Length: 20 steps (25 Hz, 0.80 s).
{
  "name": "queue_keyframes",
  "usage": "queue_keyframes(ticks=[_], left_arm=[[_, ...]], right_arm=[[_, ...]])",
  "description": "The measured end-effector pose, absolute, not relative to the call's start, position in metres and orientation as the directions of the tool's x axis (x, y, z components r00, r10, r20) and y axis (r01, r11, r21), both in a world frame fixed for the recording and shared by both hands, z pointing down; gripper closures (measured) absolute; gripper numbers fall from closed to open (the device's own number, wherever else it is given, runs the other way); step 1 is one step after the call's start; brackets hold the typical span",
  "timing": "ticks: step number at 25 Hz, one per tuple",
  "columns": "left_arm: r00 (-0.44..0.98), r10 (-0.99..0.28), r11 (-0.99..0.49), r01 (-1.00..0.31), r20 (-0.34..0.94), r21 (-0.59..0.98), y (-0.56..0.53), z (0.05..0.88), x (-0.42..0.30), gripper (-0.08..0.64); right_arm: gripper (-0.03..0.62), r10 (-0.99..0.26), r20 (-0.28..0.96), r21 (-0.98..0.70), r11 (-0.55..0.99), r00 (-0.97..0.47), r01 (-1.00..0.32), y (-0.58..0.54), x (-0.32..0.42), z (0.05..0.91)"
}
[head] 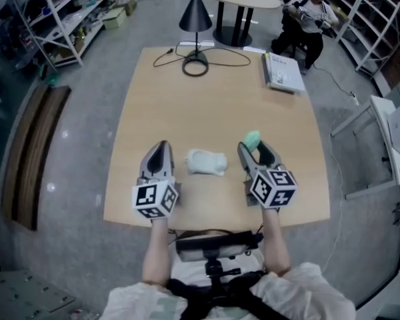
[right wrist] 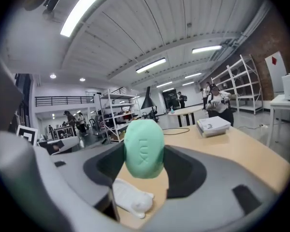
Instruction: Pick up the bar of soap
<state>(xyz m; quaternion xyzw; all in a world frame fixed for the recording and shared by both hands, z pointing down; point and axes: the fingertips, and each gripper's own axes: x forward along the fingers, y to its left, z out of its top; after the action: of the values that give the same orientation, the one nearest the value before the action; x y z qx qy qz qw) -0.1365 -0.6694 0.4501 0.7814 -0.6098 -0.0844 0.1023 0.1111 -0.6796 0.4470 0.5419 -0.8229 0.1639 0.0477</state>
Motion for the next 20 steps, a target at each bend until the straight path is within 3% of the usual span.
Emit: queue_keyframes(ticks=[20], left_arm=[[0.325, -0.934, -0.349, -0.916, -0.147, 0.195, -0.464, 0.403, -0.102, 0.548]], right_arm=[[0.330, -0.934, 0.146, -0.167, 0.301, -0.325, -0.939, -0.462, 0.151, 0.421]])
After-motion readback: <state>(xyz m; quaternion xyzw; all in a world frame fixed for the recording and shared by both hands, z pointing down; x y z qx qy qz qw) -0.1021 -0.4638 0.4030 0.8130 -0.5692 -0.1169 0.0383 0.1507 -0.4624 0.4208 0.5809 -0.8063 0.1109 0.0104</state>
